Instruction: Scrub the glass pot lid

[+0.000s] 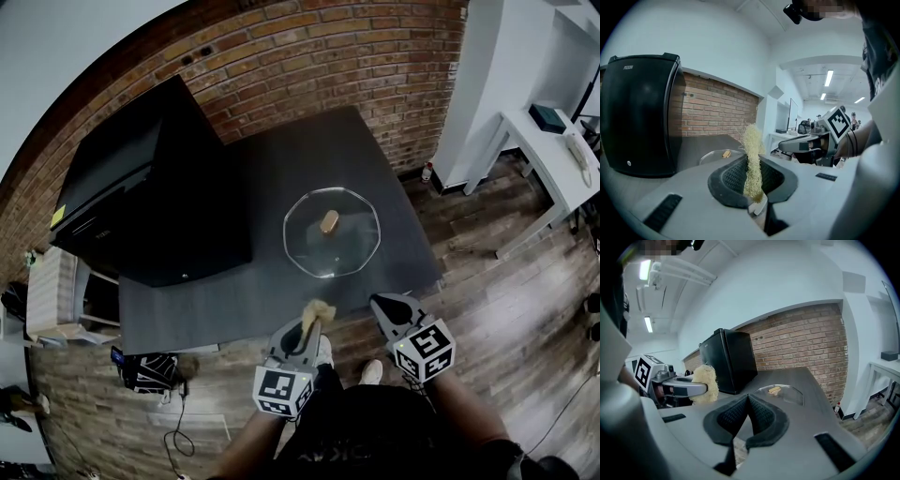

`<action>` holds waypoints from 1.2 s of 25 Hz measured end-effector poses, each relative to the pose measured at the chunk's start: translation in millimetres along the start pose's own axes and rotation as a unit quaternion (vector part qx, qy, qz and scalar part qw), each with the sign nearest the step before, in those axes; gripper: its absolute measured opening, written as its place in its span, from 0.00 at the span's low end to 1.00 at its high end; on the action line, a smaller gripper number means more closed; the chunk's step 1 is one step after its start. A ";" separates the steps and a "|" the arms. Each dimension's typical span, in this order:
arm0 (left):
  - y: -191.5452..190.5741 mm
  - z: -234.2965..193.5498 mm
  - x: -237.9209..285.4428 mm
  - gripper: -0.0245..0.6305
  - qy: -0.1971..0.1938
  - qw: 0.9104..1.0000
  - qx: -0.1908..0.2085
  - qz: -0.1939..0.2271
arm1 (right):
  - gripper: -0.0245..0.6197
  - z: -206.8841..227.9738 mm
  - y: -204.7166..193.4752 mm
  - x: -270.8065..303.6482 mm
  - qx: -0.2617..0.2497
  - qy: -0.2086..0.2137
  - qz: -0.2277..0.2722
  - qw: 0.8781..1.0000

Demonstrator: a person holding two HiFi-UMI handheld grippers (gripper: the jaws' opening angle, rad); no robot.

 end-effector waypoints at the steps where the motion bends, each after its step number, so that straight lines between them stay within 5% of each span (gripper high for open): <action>1: 0.1 1.1 -1.0 0.13 0.000 1.000 0.001 0.000 | 0.07 -0.6 -0.4 -1.1 0.001 0.000 0.000 1.000; 30: 6.5 -9.4 0.7 0.13 0.015 1.000 0.004 -0.004 | 0.07 -0.1 1.7 18.5 0.010 0.018 -0.009 1.000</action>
Point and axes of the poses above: the fingertips, and each gripper's own axes: x forward along the fingers, z to its right, y out of its top, the point moved 7 cm from there along -x, backward along the fingers, and after that the axes turned 15 degrees about -y, right-handed, at the moved point
